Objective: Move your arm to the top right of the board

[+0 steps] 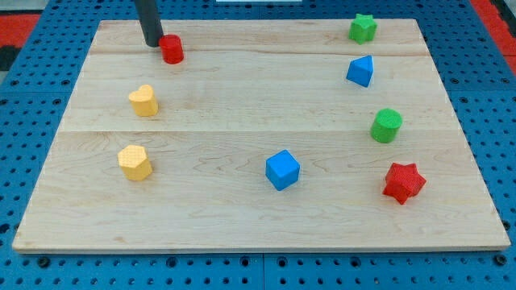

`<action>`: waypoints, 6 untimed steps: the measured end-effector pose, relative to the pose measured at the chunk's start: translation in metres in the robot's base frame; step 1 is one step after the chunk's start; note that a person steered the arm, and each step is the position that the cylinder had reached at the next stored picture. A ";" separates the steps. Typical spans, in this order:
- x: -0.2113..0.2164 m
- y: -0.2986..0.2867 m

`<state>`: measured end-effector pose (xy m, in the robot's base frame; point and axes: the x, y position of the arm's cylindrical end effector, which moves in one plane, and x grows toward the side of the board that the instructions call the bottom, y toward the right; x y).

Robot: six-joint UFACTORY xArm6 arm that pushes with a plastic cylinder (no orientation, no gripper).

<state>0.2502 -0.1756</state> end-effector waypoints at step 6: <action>-0.058 0.149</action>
<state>0.1927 -0.0263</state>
